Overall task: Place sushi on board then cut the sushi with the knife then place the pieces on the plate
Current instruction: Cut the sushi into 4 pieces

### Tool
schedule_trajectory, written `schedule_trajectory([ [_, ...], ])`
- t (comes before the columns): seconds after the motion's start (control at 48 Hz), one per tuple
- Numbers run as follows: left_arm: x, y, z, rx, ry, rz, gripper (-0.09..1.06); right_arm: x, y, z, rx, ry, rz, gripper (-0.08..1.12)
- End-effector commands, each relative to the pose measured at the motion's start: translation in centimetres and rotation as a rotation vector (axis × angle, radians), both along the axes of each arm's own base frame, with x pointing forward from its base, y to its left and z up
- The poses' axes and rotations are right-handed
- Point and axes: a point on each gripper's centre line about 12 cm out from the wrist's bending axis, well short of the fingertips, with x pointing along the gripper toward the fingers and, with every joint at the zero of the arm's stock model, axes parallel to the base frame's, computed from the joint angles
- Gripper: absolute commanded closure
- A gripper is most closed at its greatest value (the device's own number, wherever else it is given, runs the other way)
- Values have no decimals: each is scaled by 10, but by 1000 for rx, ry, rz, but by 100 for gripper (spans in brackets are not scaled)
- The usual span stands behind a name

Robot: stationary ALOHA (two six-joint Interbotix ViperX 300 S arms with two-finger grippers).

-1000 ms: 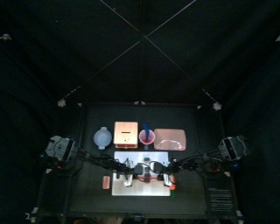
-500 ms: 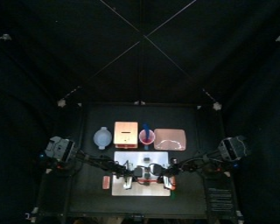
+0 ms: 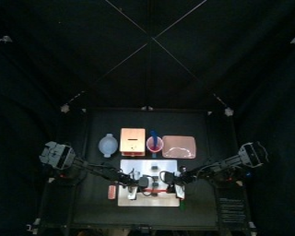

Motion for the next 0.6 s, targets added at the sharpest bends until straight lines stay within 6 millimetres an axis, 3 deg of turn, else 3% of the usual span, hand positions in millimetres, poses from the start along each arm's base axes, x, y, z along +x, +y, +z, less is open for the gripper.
schedule_trajectory([
  [0.021, 4, 10, 25, 19, -116, -1, 29, -8, -8, 22, 22, -74, -21, 67],
  [0.25, 2, 21, 39, 51, -252, -10, 11, -41, -27, 27, 51, -102, -65, 67],
  [0.604, -5, 43, 38, 48, -373, 43, 10, -89, -55, 18, 113, -49, -137, 67],
])
